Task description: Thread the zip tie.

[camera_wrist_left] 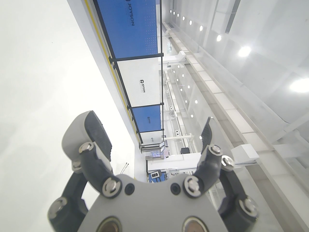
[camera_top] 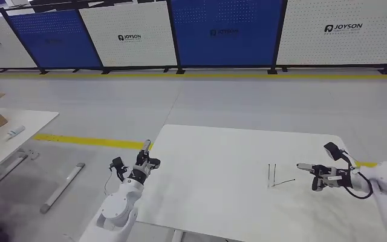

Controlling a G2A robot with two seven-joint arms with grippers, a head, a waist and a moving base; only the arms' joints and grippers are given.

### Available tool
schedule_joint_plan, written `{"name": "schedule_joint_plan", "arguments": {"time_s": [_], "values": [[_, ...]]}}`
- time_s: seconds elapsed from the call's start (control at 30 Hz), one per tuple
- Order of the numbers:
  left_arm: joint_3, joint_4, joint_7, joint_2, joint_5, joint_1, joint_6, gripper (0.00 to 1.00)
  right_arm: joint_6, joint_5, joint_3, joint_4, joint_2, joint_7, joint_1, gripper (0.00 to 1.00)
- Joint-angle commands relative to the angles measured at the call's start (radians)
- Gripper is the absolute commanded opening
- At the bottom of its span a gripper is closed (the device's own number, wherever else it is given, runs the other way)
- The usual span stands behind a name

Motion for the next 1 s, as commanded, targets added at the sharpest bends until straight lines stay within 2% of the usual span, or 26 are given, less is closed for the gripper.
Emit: {"name": "schedule_joint_plan", "arguments": {"time_s": [0.0, 0.2, 0.23, 0.27, 0.4, 0.5, 0.6, 0.67, 0.73, 0.97], "values": [[0.000, 0.000, 0.000, 0.000, 0.000, 0.000, 0.000, 1.00, 0.000, 0.000, 0.000, 0.000, 0.000, 0.000, 0.000, 1.00], [0.000, 0.000, 0.000, 0.000, 0.000, 0.000, 0.000, 1.00, 0.000, 0.000, 0.000, 0.000, 0.000, 0.000, 0.000, 1.00], [0.000, 0.000, 0.000, 0.000, 0.000, 0.000, 0.000, 1.00, -0.021, 0.012, -0.004, -0.006, -0.001, 0.000, -0.002, 1.00], [0.000, 0.000, 0.000, 0.000, 0.000, 0.000, 0.000, 1.00, -0.079, 0.044, -0.015, 0.003, -0.003, 0.000, -0.009, 1.00], [0.000, 0.000, 0.000, 0.000, 0.000, 0.000, 0.000, 1.00, -0.173, 0.092, -0.047, 0.103, 0.002, 0.000, 0.039, 1.00], [0.000, 0.000, 0.000, 0.000, 0.000, 0.000, 0.000, 1.00, -0.241, 0.144, -0.089, 0.162, 0.003, 0.000, 0.064, 1.00], [0.000, 0.000, 0.000, 0.000, 0.000, 0.000, 0.000, 1.00, -0.334, 0.228, -0.157, 0.204, 0.004, 0.000, 0.082, 1.00], [0.000, 0.000, 0.000, 0.000, 0.000, 0.000, 0.000, 1.00, -0.338, 0.316, -0.227, 0.214, 0.010, 0.000, 0.096, 1.00], [0.000, 0.000, 0.000, 0.000, 0.000, 0.000, 0.000, 1.00, -0.338, 0.358, -0.273, 0.253, 0.023, 0.000, 0.129, 1.00], [0.000, 0.000, 0.000, 0.000, 0.000, 0.000, 0.000, 1.00, -0.338, 0.363, -0.280, 0.255, 0.024, 0.000, 0.132, 1.00]]}}
